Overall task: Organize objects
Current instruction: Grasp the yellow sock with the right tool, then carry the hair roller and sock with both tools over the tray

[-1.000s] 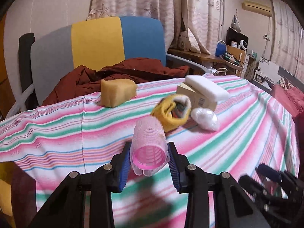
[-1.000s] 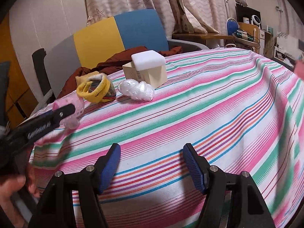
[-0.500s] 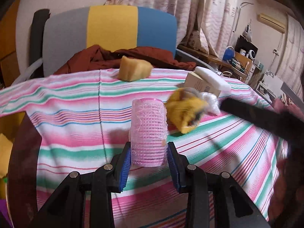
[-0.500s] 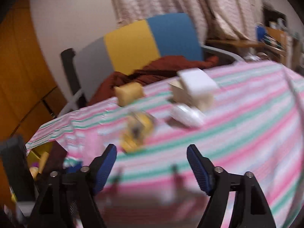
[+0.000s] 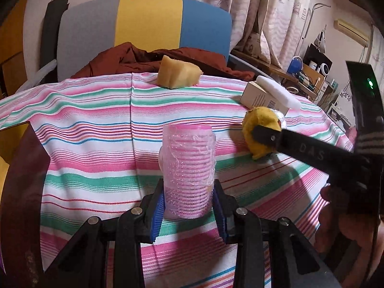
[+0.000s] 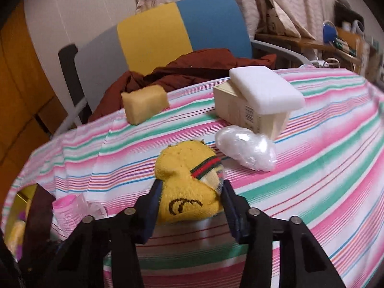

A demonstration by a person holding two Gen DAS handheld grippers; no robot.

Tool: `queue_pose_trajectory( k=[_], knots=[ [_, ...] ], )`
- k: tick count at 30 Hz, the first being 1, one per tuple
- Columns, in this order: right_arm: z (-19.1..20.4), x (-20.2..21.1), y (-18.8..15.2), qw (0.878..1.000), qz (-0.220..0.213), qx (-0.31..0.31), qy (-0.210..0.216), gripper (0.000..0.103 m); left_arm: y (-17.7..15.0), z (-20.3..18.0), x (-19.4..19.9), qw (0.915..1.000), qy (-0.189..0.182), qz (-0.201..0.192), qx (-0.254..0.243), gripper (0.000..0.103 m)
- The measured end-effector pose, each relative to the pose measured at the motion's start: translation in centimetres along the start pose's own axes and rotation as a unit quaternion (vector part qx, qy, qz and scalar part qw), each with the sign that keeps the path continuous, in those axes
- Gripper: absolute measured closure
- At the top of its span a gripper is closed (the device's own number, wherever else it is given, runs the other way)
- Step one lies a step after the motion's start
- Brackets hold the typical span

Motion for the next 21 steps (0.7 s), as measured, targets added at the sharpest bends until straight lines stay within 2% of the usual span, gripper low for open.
queue_pose_trajectory(
  k=[5,10,21],
  knots=[
    [1.1,1.4,-1.0,0.999,-0.027,0.026,-0.012,0.064,0.0,0.3,0.3,0.9999,-0.004,-0.008,0.008,0.067],
    [1.9,2.9,-1.9,0.998,-0.051,0.037,-0.019,0.069,0.0,0.7,1.6,0.9992,-0.002,-0.034,0.019,0.067],
    [1.0,4.9,-4.8,0.999,-0.044,-0.005,-0.01,0.07,-2.0,0.5,4.7,0.9977,0.007,-0.067,0.003,0.067]
  ],
)
Point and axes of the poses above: each gripper's, at about its wrist camera, not at the fingertips, and x roughly against the way its jaws point, z to its left, y to its top, the point moved 4 cm from there along -x, roughly the way its jaws point, and after that the axes turned 4 degrees about z, right-handed, at the moved point
